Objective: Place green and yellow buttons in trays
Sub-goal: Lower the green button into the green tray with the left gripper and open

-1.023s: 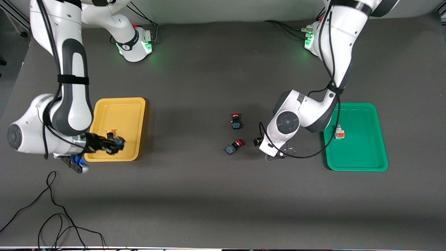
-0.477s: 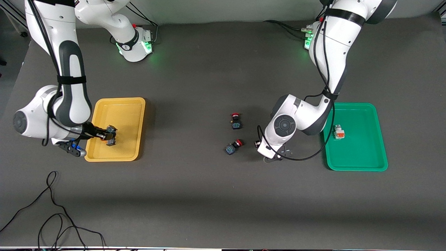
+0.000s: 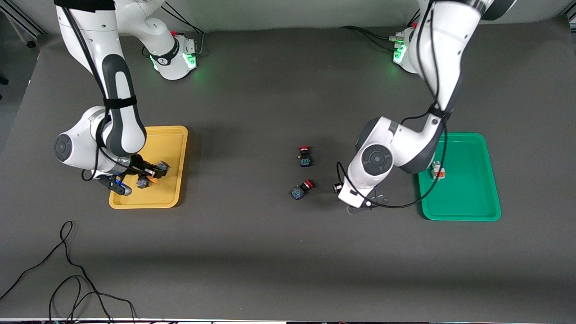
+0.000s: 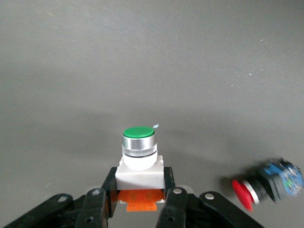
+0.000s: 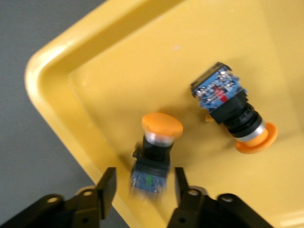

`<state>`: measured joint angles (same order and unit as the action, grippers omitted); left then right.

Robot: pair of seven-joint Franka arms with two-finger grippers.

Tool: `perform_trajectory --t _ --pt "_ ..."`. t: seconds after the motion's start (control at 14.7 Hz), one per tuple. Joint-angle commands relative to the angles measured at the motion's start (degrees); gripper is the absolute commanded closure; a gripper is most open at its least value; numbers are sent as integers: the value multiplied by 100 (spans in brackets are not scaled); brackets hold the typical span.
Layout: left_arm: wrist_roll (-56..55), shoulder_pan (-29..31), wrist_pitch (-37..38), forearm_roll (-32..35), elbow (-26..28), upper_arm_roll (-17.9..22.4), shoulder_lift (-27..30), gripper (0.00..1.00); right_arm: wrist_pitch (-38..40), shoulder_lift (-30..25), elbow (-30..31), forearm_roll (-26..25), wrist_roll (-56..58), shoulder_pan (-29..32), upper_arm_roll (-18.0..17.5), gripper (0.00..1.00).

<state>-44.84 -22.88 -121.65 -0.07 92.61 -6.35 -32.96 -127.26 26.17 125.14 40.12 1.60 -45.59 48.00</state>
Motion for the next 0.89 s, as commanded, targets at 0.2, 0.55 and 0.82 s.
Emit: perform_trajectory --t 0.2,0.55,0.82 --pt "939 598 1818 -29 -33 2 1265 82 893 -112 -972 -874 -63 76 279 0" --pt "3775 2354 2304 -55 520 28 1942 86 2474 -323 -2298 -1682 -10 6 693 0" --pt "5292 3394 1368 278 1150 37 1908 86 3777 -980 -3311 -2288 33 58 861 0"
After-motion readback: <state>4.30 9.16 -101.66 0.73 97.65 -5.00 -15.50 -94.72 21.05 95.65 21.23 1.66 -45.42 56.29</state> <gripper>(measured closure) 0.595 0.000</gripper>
